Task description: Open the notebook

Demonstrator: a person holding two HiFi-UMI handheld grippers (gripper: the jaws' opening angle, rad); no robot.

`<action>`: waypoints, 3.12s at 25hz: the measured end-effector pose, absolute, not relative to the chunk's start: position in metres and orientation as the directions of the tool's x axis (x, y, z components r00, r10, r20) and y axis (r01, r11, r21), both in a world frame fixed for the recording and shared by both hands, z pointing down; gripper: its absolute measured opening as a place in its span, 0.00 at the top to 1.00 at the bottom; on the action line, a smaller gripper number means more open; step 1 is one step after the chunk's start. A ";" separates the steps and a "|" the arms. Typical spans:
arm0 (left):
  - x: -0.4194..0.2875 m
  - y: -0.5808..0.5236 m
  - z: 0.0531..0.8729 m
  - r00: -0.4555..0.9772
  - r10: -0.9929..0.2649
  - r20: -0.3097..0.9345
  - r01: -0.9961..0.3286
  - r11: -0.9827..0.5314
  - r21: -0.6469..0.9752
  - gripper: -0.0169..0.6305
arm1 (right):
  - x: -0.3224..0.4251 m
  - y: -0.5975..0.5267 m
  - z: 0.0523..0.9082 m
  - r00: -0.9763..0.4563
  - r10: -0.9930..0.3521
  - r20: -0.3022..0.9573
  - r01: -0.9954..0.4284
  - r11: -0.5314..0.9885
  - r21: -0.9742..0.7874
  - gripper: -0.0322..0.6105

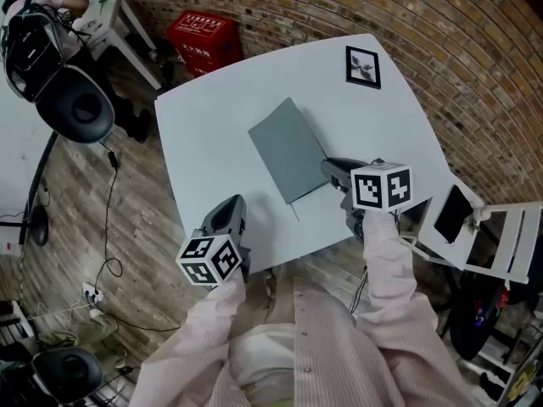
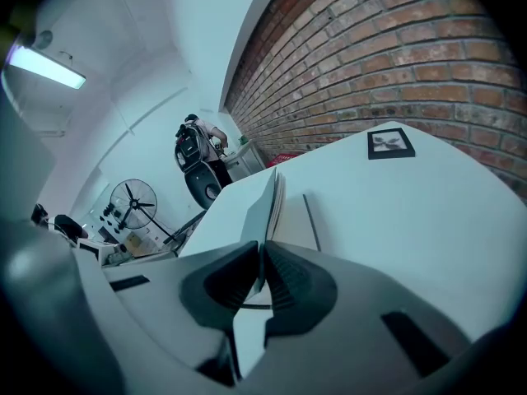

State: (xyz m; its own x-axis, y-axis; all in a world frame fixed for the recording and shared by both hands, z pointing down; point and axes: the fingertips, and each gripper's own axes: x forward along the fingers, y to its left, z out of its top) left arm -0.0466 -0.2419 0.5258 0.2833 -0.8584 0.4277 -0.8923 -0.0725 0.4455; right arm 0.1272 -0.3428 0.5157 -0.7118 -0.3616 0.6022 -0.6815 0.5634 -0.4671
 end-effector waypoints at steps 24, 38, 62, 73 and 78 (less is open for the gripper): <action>-0.096 -0.188 0.518 0.329 -0.858 0.394 -0.869 -0.112 0.482 0.99 | 0.067 -0.293 0.468 -0.595 -0.515 0.616 -0.771 0.584 -0.256 0.90; -0.116 -0.160 0.516 0.360 -0.849 0.387 -0.866 -0.149 0.478 0.99 | 0.039 -0.269 0.464 -0.523 -0.596 0.609 -0.819 0.549 -0.166 0.90; -0.135 -0.128 0.522 0.383 -0.833 0.399 -0.861 -0.165 0.481 0.99 | -0.017 -0.230 0.486 -0.457 -0.657 0.600 -0.805 0.593 0.036 0.90; -0.132 -0.121 0.527 0.356 -0.837 0.416 -0.864 -0.126 0.487 0.99 | -0.043 -0.212 0.510 -0.459 -0.634 0.623 -0.767 0.637 0.082 0.90; -0.134 -0.117 0.532 0.343 -0.837 0.427 -0.866 -0.105 0.490 0.99 | -0.054 -0.207 0.524 -0.453 -0.628 0.632 -0.752 0.650 0.107 0.90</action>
